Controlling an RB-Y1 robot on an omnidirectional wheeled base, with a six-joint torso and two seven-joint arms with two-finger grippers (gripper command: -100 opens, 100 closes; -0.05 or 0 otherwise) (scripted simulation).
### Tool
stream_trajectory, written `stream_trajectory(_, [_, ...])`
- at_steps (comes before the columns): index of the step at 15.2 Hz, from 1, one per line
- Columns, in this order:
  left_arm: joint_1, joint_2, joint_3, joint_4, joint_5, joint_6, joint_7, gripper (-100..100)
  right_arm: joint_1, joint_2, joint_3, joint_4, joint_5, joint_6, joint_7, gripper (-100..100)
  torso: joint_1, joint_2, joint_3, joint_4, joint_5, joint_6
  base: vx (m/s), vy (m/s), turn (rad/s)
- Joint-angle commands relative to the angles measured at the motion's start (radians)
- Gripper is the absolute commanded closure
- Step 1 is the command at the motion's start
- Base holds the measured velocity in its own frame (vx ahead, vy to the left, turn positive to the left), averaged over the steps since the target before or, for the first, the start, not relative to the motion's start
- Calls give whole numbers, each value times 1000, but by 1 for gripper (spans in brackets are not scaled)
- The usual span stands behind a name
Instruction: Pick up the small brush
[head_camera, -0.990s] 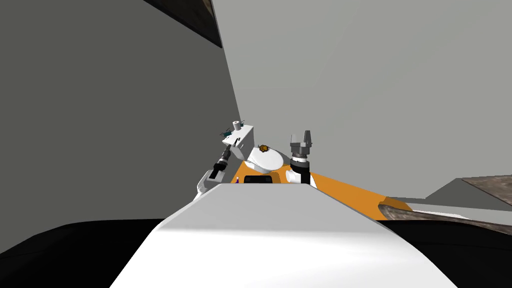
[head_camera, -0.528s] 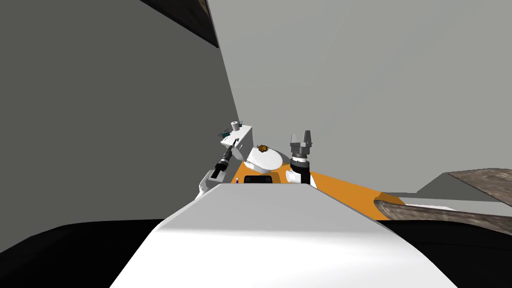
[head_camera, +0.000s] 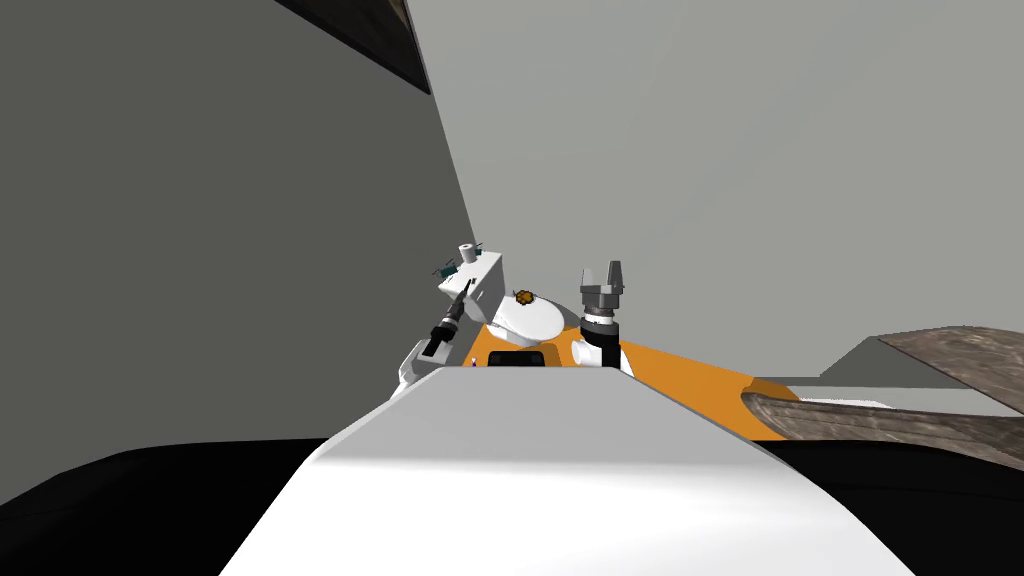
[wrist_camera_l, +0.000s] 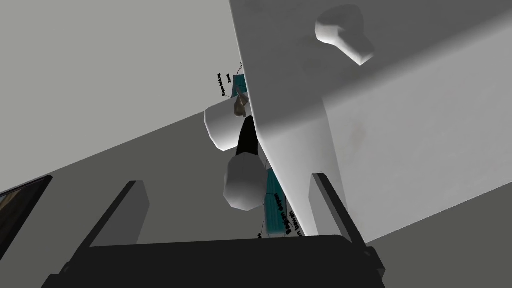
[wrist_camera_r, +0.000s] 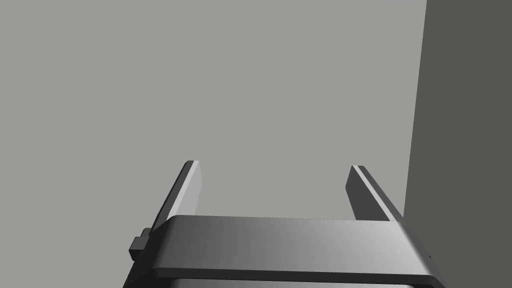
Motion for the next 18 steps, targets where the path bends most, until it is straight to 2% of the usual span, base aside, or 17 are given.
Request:
stream_trajectory(1, [0,0,0,0,0,0,0,-100,0,0,0,0,0,0,0,0,0,0,0,0,0,0,23,18,-39])
stream_trajectory(2, [0,0,0,-1,0,0,0,-100,0,0,0,0,0,0,0,0,0,0,0,0,0,0,24,-9,-3])
stream_trajectory(3, [0,0,0,-1,0,0,0,100,0,0,0,0,0,0,0,0,-1,0,0,0,0,0,39,-28,-4])
stream_trajectory(8, [1,0,-1,0,0,1,0,100,0,0,0,0,0,0,0,0,-4,-1,-1,0,-1,1,25,-18,-2])
stream_trajectory(9, [18,31,-2,-34,-5,20,2,-100,0,0,0,0,0,0,0,0,-3,-1,0,0,-1,1,19,-6,-4])
stream_trajectory(18, [82,149,-5,-160,-25,98,10,-100,0,0,0,0,0,0,0,0,-1,-3,-2,0,-1,1,46,14,-23])
